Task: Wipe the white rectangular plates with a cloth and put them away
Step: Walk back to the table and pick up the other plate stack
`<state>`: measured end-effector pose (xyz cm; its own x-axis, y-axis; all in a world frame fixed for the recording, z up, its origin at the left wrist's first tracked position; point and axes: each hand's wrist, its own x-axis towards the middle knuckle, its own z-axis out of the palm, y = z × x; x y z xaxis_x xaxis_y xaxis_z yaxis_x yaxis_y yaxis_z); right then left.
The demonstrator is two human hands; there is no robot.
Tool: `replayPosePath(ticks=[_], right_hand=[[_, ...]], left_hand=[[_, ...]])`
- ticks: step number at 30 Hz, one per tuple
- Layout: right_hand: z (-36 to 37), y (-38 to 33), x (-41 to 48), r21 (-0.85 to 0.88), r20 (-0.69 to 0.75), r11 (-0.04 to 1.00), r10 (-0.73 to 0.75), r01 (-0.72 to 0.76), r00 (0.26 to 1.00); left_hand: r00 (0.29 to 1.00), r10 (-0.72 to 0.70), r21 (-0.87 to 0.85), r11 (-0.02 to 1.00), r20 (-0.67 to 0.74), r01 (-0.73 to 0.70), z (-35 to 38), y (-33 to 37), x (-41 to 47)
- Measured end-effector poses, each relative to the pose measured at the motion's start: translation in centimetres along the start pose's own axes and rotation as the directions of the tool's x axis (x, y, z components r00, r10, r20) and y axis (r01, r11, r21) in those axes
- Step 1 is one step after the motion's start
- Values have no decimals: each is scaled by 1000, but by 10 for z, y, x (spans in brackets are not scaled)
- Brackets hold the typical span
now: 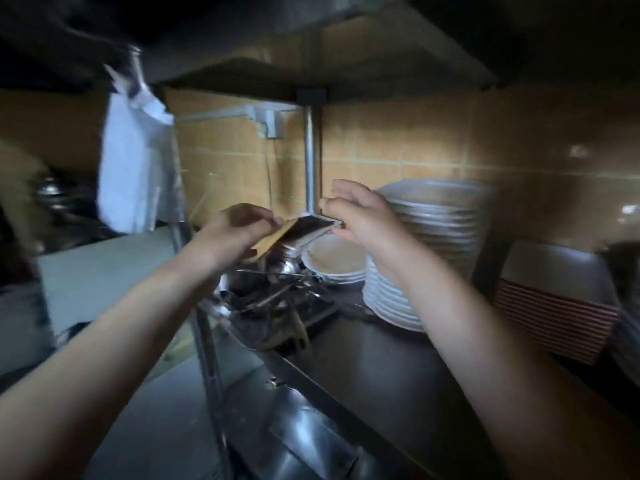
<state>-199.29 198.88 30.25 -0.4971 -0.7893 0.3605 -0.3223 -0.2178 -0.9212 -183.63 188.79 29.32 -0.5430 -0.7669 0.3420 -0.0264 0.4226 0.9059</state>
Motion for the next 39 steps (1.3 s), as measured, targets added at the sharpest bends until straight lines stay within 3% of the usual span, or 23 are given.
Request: replayPosePath(ticks=[7, 15, 24, 34, 39], right_hand=[[117, -20, 46, 189, 297, 976, 49, -109, 954], [269, -40, 67, 251, 510, 955, 9, -159, 860], [438, -51, 82, 178, 629, 974, -5, -138, 777], [578, -43, 91, 200, 706, 954, 19, -225, 708], [633, -36, 103, 212, 775, 926, 35, -312, 631]], left_hand=[[945, -60, 91, 991, -321, 94, -126, 10, -20], [772, -97, 136, 964, -628, 231, -248, -2, -51], [621, -61, 64, 982, -782, 177, -377, -29, -69], [522, -129, -35, 982, -843, 186, -483, -93, -82], [502, -176, -66, 971, -847, 228, -527, -118, -78]])
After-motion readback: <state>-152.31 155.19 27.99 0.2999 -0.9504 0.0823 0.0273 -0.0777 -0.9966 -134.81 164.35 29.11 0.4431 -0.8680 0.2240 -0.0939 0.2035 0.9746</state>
